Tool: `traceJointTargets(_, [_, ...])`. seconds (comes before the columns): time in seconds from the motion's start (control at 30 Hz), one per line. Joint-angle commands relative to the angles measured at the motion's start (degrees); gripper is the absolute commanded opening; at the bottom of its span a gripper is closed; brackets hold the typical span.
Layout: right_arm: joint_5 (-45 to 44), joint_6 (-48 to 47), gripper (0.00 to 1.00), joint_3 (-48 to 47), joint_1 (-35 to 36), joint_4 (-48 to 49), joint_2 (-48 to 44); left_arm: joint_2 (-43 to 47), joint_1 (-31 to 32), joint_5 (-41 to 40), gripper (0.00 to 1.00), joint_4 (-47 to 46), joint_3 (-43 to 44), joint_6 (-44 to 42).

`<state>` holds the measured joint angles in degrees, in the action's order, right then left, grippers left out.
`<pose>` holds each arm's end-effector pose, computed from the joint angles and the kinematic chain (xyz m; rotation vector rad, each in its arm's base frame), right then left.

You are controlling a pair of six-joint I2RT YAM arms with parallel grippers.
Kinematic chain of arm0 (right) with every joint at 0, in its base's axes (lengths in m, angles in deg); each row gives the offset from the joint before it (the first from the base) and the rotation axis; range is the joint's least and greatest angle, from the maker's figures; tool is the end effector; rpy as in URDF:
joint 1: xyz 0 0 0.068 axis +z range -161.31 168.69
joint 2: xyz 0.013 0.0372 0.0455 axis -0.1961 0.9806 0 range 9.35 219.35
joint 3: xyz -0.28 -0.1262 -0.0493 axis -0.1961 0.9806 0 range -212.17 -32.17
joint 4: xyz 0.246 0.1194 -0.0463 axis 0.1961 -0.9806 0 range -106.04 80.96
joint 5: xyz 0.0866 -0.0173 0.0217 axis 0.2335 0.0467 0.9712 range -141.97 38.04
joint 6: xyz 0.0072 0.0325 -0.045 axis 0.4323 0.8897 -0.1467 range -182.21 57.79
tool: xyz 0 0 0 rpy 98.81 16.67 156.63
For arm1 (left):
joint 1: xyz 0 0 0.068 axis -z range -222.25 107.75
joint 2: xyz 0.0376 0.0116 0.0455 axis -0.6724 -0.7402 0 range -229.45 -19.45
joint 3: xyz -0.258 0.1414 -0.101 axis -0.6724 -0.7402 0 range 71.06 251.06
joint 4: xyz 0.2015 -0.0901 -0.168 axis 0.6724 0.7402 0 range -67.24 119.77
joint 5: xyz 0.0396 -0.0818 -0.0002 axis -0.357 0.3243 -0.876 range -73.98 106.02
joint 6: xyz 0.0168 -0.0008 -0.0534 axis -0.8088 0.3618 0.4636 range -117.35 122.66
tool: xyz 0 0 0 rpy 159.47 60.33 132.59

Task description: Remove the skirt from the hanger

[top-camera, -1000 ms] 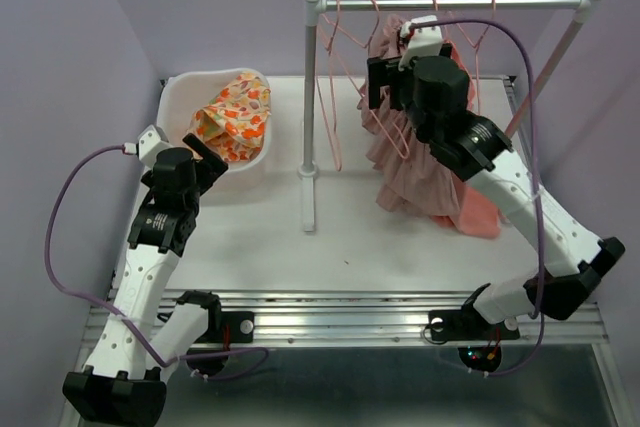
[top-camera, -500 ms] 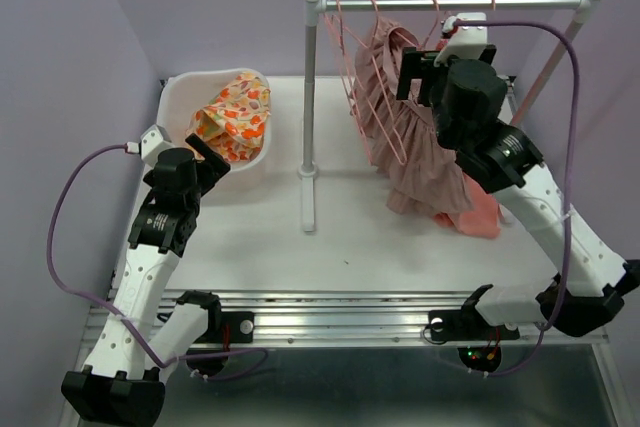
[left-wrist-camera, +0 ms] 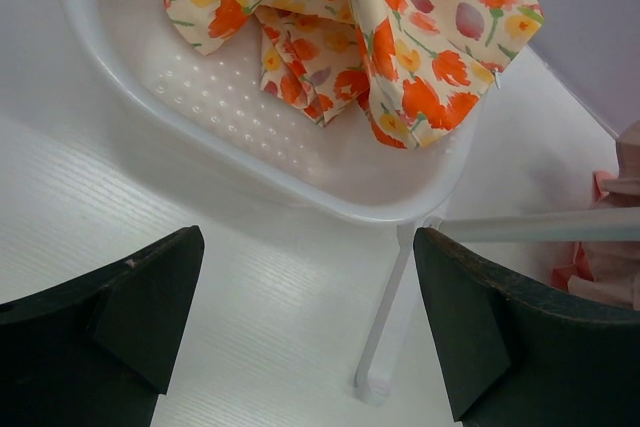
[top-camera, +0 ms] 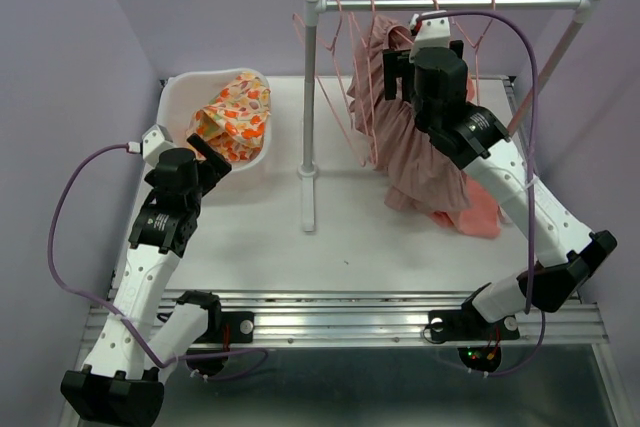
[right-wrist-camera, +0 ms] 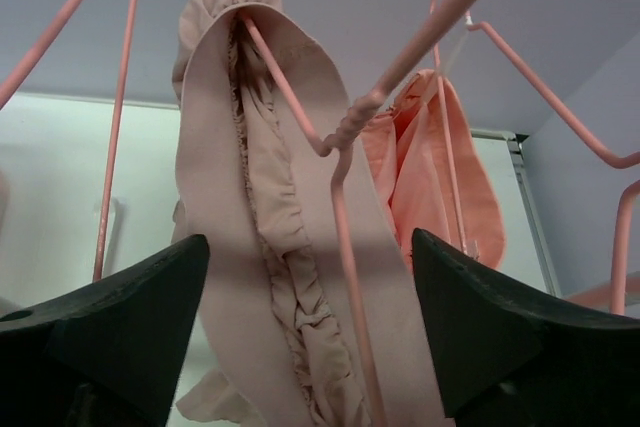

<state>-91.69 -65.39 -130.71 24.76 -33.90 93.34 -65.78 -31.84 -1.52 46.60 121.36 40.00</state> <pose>0.2803 0.1736 0.5204 -0.0850 1.7100 -0.1806 0.1712 -0.0196 0.3733 -0.6423 1.7987 -0.2716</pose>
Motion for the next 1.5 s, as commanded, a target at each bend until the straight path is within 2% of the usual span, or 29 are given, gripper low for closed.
traceJointTargets(0.0, [3.0,0.9,0.82,-2.5,-2.8,1.7,0.1,0.7,0.3,-0.6,0.99,-1.7,-0.4,-0.8])
traceJointTargets(0.2, [6.4,1.6,0.66,-2.2,-4.6,1.7,0.7,0.5,0.6,-0.9,0.99,-1.7,-0.4,-0.8])
traceJointTargets(0.3, [7.7,1.6,0.53,-1.8,-5.1,1.7,0.8,0.5,0.7,-0.9,0.99,-1.6,-0.3,-0.7])
traceJointTargets(0.33, [7.9,1.7,0.43,-1.9,-5.1,1.7,0.8,0.6,0.7,-1.0,0.99,-1.6,-0.3,-0.7])
traceJointTargets(0.4, [8.5,1.2,0.37,-2.2,-5.1,1.7,0.7,0.4,0.7,-1.0,0.99,-1.6,-0.4,-0.7])
traceJointTargets(0.43, [8.7,0.9,0.28,-2.4,-5.1,1.6,0.7,0.5,0.7,-1.1,0.99,-1.6,-0.4,-0.7])
traceJointTargets(0.5, [9.3,0.1,0.21,-3.2,-5.1,1.7,0.2,0.4,0.8,-1.1,0.99,-1.6,-0.3,-0.7])
traceJointTargets(0.53, [9.6,-0.4,0.07,-3.6,-5.1,1.7,0.1,0.4,0.8,-1.2,0.99,-1.6,-0.3,-0.7])
traceJointTargets(0.57, [9.6,-0.9,0.01,-4.3,-5.1,1.7,0.0,0.4,0.8,-1.3,0.99,-1.6,-0.3,-0.7])
traceJointTargets(1.0, [9.6,-5.8,0.01,-11.9,-5.1,1.7,-1.0,0.1,1.0,-1.4,0.99,-1.8,-0.4,-0.7])
traceJointTargets(1.23, [12.1,-3.1,0.01,-6.8,-5.1,-0.6,-6.4,0.1,1.0,-0.7,0.99,-1.8,-0.2,-0.8])
traceJointTargets(1.4, [13.1,0.9,0.01,4.6,-5.1,0.1,-12.7,-0.1,1.1,0.2,0.99,-2.3,-0.4,-1.1])
traceJointTargets(1.47, [14.7,5.2,0.01,6.0,-5.1,-0.1,-13.8,-0.3,1.2,0.7,0.99,-2.5,-0.3,-1.3])
